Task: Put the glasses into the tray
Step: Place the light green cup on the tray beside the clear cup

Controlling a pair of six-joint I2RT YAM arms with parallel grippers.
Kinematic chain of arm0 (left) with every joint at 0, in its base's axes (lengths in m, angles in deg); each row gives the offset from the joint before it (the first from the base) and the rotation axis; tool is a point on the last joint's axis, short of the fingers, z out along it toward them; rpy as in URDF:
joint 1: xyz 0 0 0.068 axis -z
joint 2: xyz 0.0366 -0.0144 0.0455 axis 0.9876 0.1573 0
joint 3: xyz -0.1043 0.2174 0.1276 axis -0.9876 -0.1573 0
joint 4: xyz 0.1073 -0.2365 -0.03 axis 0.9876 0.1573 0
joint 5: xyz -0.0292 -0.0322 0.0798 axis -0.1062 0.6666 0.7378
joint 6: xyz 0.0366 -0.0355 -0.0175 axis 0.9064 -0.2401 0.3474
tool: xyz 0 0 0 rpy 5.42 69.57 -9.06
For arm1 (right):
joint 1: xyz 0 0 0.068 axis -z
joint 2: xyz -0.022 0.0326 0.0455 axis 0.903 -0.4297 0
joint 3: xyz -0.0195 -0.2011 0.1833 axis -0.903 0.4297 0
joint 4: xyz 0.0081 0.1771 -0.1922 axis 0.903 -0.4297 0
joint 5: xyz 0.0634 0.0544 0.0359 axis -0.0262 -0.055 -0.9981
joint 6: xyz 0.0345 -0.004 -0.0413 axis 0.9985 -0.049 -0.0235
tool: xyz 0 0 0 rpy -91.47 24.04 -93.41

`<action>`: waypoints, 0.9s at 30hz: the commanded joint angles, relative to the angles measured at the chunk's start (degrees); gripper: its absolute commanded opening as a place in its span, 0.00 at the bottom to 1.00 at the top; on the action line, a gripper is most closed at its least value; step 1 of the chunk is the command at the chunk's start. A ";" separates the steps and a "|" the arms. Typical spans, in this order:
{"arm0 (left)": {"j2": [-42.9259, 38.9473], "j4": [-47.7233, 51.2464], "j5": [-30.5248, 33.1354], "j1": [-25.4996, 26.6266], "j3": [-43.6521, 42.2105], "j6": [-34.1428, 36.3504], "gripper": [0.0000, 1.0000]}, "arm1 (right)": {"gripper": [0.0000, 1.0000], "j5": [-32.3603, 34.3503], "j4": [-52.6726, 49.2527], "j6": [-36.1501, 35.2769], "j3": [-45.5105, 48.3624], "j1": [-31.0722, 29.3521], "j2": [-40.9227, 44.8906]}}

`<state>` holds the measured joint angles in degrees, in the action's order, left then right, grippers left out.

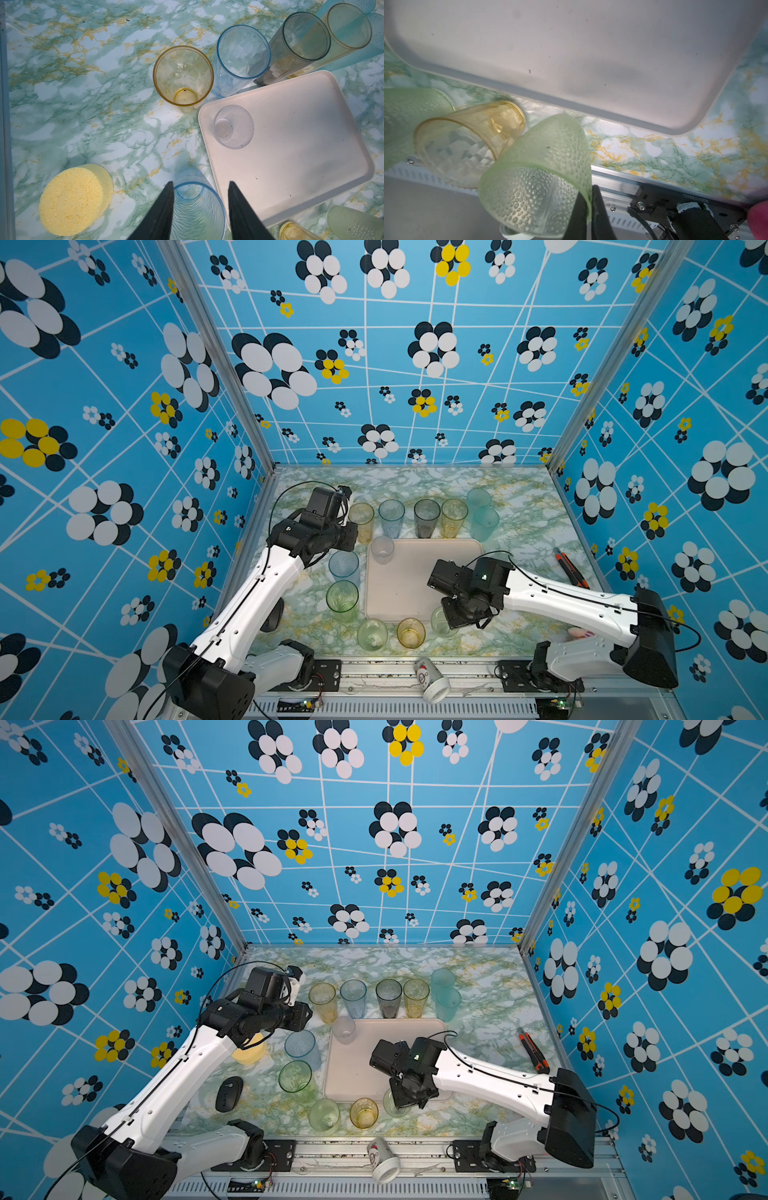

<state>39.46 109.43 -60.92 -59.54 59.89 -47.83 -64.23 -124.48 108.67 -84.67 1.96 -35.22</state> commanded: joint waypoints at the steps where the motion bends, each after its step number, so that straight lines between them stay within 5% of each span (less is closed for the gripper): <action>1: 0.94 0.97 0.18 -0.14 0.26 1.07 0.44 | 0.05 4.18 -3.01 -4.64 -4.29 3.35 -1.92; 14: 0.94 1.23 -0.08 -0.30 0.28 1.88 0.45 | 0.05 2.91 0.77 -18.55 -20.94 13.48 -18.96; 27: 1.77 1.31 -0.22 -0.73 0.13 2.52 0.47 | 0.05 -0.57 1.41 -23.99 -34.95 17.91 -32.38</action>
<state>40.51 109.43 -60.94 -59.85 59.91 -46.28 -63.55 -122.40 86.90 -116.76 19.06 -65.69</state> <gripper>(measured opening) 0.473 0.056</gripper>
